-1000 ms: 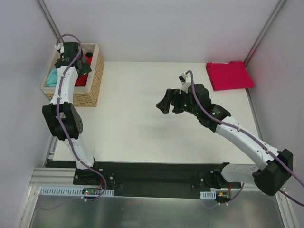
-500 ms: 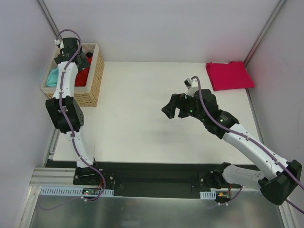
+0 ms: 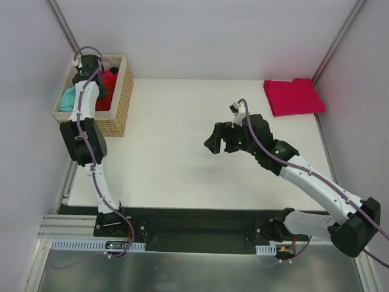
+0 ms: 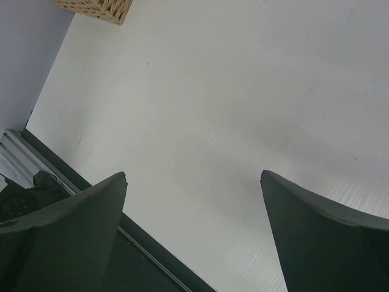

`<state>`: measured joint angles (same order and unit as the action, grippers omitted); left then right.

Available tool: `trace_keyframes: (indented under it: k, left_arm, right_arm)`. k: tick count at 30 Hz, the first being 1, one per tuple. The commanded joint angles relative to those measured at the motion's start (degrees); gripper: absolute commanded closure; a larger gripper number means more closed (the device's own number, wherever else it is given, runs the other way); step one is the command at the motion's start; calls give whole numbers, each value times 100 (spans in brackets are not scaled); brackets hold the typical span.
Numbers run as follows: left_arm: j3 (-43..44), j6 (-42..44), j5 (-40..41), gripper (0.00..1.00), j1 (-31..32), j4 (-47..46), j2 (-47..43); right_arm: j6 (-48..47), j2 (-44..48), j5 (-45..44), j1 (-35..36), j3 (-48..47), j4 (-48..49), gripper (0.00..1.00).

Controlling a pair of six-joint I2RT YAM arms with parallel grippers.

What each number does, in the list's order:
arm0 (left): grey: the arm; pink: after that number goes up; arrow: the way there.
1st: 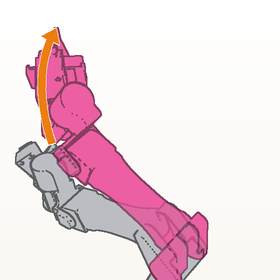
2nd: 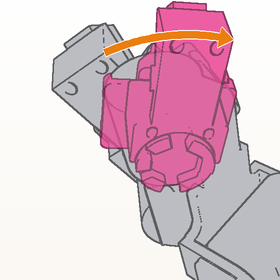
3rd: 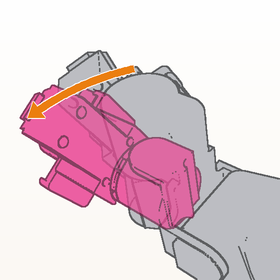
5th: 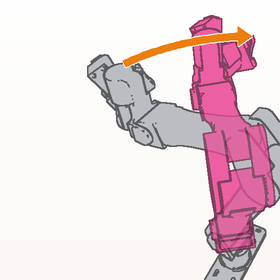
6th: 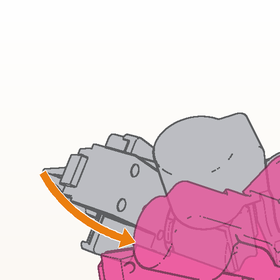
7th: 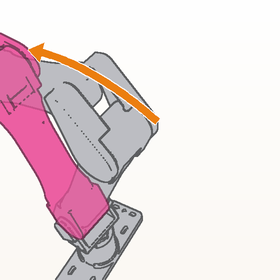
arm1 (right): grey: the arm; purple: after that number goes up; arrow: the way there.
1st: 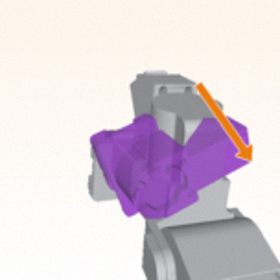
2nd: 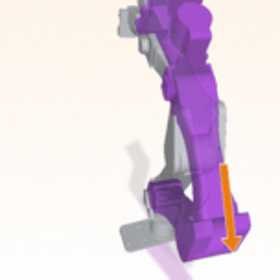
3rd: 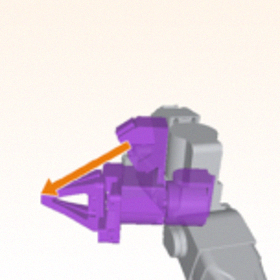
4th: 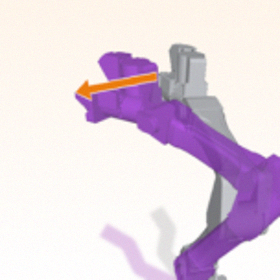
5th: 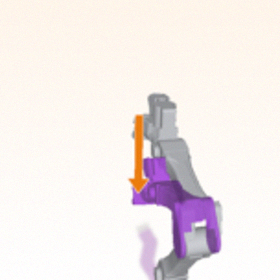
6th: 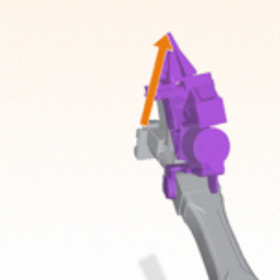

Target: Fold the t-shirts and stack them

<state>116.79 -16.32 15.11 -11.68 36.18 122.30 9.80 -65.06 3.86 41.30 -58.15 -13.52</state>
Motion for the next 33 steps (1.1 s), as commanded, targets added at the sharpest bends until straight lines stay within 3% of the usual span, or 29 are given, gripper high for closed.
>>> trace_keyframes:
  k: [1,3,8,10,15,19,21,24,27,31,33]
  left_arm:
    - [124,-240,-560,100,-18,-24,-882]
    - [212,-302,-772,100,25,-24,-1418]
    - [493,-530,-2596,100,139,-190,-2708]
    - [729,-504,-2925,100,315,-339,-3018]
    - [1547,-180,-3513,100,1746,-393,-3625]
    - [1734,-705,-4130,100,2336,-402,-3757]
    - [1331,-663,-4105,100,2703,-419,-3994]
    - [-135,-496,-3534,100,3144,-690,-4407]
    - [-2450,-617,-3314,100,3479,-1434,-4592]
    - [-4247,-706,-2918,100,3997,-2586,-4435]
    - [-4602,-820,-2663,100,4095,-2826,-4101]
  right_arm:
    - [13,-156,45,159,-170,148,3]
    - [13,-165,1,290,-179,174,4]
    - [13,-104,-148,546,-100,192,3]
    - [22,-60,-218,660,-48,192,4]
    - [30,212,-351,809,190,183,3]
    - [83,449,-649,818,357,157,4]
    - [101,546,-702,827,383,86,3]
    - [57,696,-764,827,401,-63,3]
    - [39,836,-930,827,436,-203,4]
    - [66,995,-983,836,577,-265,3]
    - [101,1056,-1027,827,647,-344,4]
